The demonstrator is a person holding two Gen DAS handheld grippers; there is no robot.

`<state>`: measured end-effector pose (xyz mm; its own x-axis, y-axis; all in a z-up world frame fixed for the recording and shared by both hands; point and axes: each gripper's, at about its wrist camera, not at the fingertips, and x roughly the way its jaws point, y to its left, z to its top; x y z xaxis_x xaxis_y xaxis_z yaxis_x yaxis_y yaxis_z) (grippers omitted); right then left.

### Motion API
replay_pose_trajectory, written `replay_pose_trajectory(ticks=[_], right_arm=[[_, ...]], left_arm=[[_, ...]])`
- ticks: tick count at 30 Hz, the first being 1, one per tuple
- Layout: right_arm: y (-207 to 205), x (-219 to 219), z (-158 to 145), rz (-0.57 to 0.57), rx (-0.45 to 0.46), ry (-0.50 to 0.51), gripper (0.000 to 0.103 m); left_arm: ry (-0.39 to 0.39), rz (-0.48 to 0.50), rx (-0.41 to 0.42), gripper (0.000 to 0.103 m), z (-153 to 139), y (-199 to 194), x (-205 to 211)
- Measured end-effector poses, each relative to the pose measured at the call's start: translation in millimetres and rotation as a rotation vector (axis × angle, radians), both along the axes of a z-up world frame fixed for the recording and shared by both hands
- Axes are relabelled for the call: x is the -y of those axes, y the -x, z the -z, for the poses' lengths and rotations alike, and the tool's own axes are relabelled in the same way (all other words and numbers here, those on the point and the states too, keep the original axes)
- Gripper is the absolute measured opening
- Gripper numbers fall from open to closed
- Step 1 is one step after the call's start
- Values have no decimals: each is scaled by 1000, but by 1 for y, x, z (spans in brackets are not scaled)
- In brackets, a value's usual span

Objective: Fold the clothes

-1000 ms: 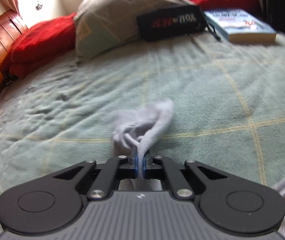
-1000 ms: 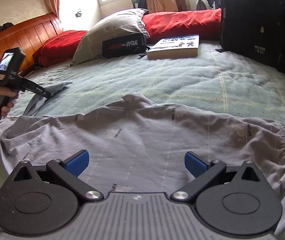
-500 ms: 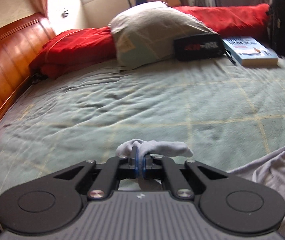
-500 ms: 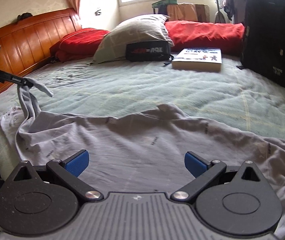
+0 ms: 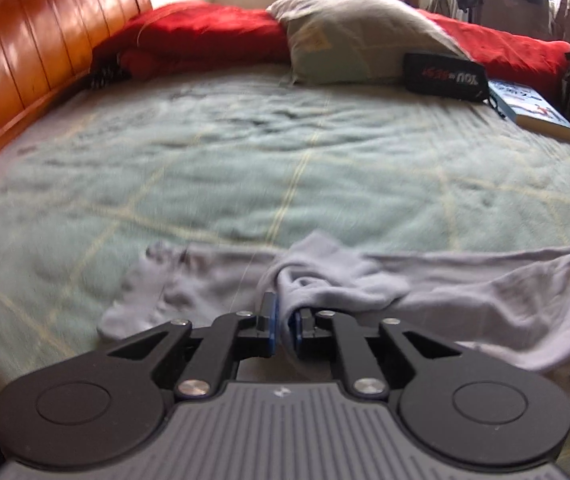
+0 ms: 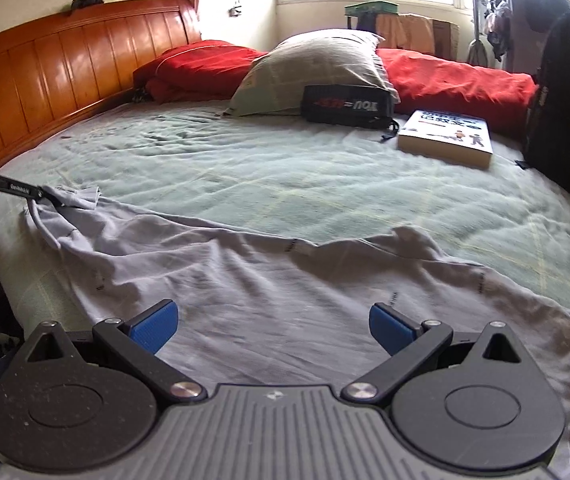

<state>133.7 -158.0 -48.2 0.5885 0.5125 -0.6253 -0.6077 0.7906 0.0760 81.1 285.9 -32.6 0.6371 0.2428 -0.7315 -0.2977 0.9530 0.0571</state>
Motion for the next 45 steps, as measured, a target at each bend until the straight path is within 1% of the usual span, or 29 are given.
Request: replay_pose_trajectory(ticks=[1,3,5,6,7,8,10,14,15,19,20,22,23,25,26,28,30,31,33,34,36,38,40,43,45], right_arm=[[1,-4,-1,-3,2,5,103],[3,-10,-3,-11,8,14,103],[3,-14,-5,-16,15,18,103],[3,-16,-6,-19,16,18,103],[3,-18,-7,-22,17,18,103],[3,-20,-8,-24,19,17,103],[2,-23,-8,-30,20,16,103],[-2,-28,-5,-39,9,18,103],[-3,-28,-4,-40,7,18,103],[-6,-27,-1,-49,-1,15,103],[-7,-26,-1,-50,-3,13,103],[-9,-25,0,-50,-9,8,103],[-11,-25,1,-49,-13,6,103],[-12,-26,3,-54,-22,4,103],[-13,-27,4,-58,-25,3,103],[-13,-29,5,-66,-32,8,103],[-13,-31,5,-73,-31,17,103],[-12,-32,5,-76,-30,22,103],[-11,-35,4,-82,-28,32,103],[-10,-36,4,-88,-27,37,103],[-10,-41,1,-104,-21,48,103],[-10,-48,-3,-139,-21,51,103],[-11,-57,-7,-189,-27,44,103],[-15,-73,-16,-291,-49,13,103],[-20,-87,-22,-366,-54,-2,99]], left_arm=[[4,-3,-9,19,4,0,-3],[-25,17,-31,25,8,-2,-1],[-91,62,-74,33,10,-4,8],[-138,86,-98,41,11,-6,13],[-186,110,-121,44,12,-8,19],[-236,131,-134,44,13,-10,24],[-293,149,-154,45,13,-15,32],[-404,196,-151,47,14,-26,53],[-422,209,-151,47,15,-30,56],[-432,214,-148,47,18,-37,57],[-401,192,-142,46,15,-36,50],[-301,124,-100,40,9,-29,29],[-239,74,-75,39,6,-24,15],[-97,-23,-13,38,3,-10,-14],[-11,-72,22,38,3,-1,-30],[140,-169,72,38,8,13,-58],[308,-249,139,38,16,28,-83],[358,-264,168,36,19,34,-90],[451,-291,223,35,26,45,-103],[443,-283,230,35,26,46,-102],[396,-261,230,38,24,46,-98],[353,-240,231,38,22,46,-95],[357,-233,246,38,21,47,-96],[397,-254,268,36,24,49,-105],[423,-271,268,35,29,51,-110]])
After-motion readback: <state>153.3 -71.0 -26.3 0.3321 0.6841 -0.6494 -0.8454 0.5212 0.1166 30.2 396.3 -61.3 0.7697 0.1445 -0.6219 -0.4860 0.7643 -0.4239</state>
